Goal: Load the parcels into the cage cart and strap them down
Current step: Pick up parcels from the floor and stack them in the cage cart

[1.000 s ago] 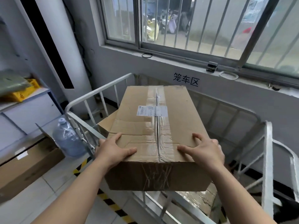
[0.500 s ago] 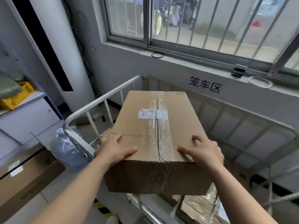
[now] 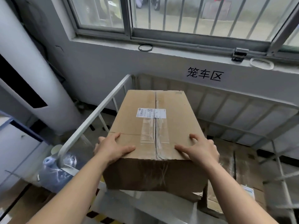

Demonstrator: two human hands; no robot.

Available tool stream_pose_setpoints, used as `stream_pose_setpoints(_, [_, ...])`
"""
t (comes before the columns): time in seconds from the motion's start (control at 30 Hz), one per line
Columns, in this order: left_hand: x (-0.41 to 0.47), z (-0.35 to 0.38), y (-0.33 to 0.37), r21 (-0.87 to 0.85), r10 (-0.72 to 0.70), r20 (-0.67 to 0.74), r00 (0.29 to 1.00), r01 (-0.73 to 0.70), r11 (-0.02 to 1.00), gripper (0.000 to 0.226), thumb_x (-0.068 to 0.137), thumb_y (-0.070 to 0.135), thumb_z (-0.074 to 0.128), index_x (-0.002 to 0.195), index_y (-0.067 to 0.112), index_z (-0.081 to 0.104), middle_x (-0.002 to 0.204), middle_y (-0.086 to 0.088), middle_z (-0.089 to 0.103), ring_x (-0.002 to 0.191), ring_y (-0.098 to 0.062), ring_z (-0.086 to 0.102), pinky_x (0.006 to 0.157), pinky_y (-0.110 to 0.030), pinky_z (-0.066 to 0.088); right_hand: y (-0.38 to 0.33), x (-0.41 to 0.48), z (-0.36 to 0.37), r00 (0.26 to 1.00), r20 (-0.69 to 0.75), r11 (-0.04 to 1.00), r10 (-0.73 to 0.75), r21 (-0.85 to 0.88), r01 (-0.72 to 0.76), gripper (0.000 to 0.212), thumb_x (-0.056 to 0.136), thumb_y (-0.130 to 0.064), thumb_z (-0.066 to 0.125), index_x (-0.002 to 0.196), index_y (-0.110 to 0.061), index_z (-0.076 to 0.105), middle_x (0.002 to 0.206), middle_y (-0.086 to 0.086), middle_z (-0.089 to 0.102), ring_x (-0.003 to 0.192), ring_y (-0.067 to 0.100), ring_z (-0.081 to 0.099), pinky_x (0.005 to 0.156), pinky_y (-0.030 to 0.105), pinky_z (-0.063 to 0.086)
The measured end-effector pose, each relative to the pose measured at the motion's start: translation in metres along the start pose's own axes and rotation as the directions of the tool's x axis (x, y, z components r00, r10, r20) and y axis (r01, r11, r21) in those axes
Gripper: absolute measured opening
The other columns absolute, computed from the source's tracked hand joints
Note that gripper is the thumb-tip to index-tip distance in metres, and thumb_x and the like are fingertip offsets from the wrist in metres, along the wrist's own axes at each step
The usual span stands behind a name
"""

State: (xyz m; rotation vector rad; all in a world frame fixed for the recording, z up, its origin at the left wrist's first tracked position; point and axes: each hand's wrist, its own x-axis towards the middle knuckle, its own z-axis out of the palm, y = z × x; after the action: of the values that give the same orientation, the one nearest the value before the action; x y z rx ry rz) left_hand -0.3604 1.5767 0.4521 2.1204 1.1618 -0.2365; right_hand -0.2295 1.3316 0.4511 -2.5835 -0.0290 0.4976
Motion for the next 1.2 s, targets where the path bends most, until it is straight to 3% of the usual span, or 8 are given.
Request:
stream_pose_setpoints(0.37, [0.092,-0.013,-0.01,0.011,0.003,0.023,1.0,-0.003,1.0,0.098,0.063,0.064,0.078,0.147,0.039,0.033,0.142,-0.01,0.03,0.131,-0.037,0.033,0.112,-0.046,0.03,-0.045,0.052,0.051,0.999,0.002,0.999,0.033,0.014,-0.033,0.083,0.062,-0.072,0.068,0.134,-0.039,0.047,0.128,0.01,0.049,0.121,0.029,0.045,0.101,0.036,0.037])
stream_pose_setpoints(0.87, [0.254,-0.01,-0.079,0.171,-0.004,0.205,0.979,-0.031,0.985,0.112,0.063,0.063,0.077,0.153,0.033,0.016,0.142,-0.008,0.026,0.131,-0.036,0.033,0.113,-0.045,0.029,-0.097,0.094,0.198,0.96,0.012,0.958,0.281,0.063,-0.281,0.087,0.061,-0.065,0.07,0.138,-0.037,0.042,0.131,0.011,0.042,0.124,0.031,0.041,0.105,0.04,0.037])
stream_pose_setpoints(1.03, [0.295,-0.005,-0.102,0.191,-0.024,0.25,0.968,-0.025,0.981,0.12,0.06,0.056,0.082,0.151,0.033,0.007,0.14,-0.01,0.024,0.127,-0.038,0.037,0.109,-0.05,0.035,-0.107,0.106,0.243,0.942,0.076,0.942,0.326,0.056,-0.331,0.099,0.061,-0.061,0.074,0.145,-0.037,0.027,0.132,0.012,0.036,0.124,0.033,0.039,0.106,0.041,0.037])
stream_pose_setpoints(1.2, [0.311,0.008,-0.118,0.22,-0.037,0.298,0.954,-0.031,0.975,0.127,0.066,0.045,0.083,0.153,0.032,-0.008,0.148,-0.014,0.016,0.132,-0.042,0.032,0.112,-0.05,0.029,-0.106,0.114,0.27,0.911,0.141,0.919,0.388,0.011,-0.394,0.113,0.061,-0.055,0.08,0.149,-0.042,0.011,0.133,0.014,0.03,0.126,0.034,0.038,0.106,0.038,0.036])
